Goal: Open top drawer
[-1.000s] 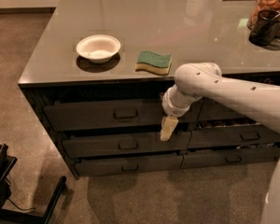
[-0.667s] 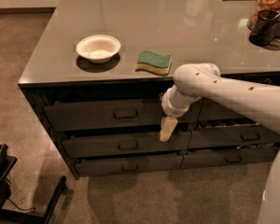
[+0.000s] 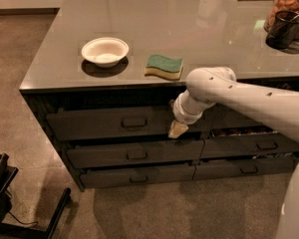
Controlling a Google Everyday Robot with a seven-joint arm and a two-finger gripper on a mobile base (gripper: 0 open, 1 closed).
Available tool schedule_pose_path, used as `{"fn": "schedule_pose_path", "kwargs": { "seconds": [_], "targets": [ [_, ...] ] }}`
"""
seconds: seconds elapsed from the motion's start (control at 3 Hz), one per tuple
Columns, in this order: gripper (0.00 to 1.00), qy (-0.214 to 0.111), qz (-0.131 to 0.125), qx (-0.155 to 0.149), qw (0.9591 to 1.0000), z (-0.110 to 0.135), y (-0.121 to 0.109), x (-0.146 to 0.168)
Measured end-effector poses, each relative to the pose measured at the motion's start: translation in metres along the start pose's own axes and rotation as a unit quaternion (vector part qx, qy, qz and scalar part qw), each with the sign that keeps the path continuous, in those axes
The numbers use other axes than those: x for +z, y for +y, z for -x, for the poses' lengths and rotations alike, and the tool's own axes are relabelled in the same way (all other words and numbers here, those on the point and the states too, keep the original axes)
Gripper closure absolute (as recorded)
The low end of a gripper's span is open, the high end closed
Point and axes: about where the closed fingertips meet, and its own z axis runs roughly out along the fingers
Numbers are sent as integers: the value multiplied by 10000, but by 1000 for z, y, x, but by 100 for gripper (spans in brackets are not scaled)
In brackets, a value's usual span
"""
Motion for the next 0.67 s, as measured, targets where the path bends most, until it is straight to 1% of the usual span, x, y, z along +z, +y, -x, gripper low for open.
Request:
{"fn": "schedule_pose_path", "kwargs": {
  "seconds": [0.67],
  "targets": [
    [89, 0, 1, 0, 10000, 0, 0, 0]
  ]
}}
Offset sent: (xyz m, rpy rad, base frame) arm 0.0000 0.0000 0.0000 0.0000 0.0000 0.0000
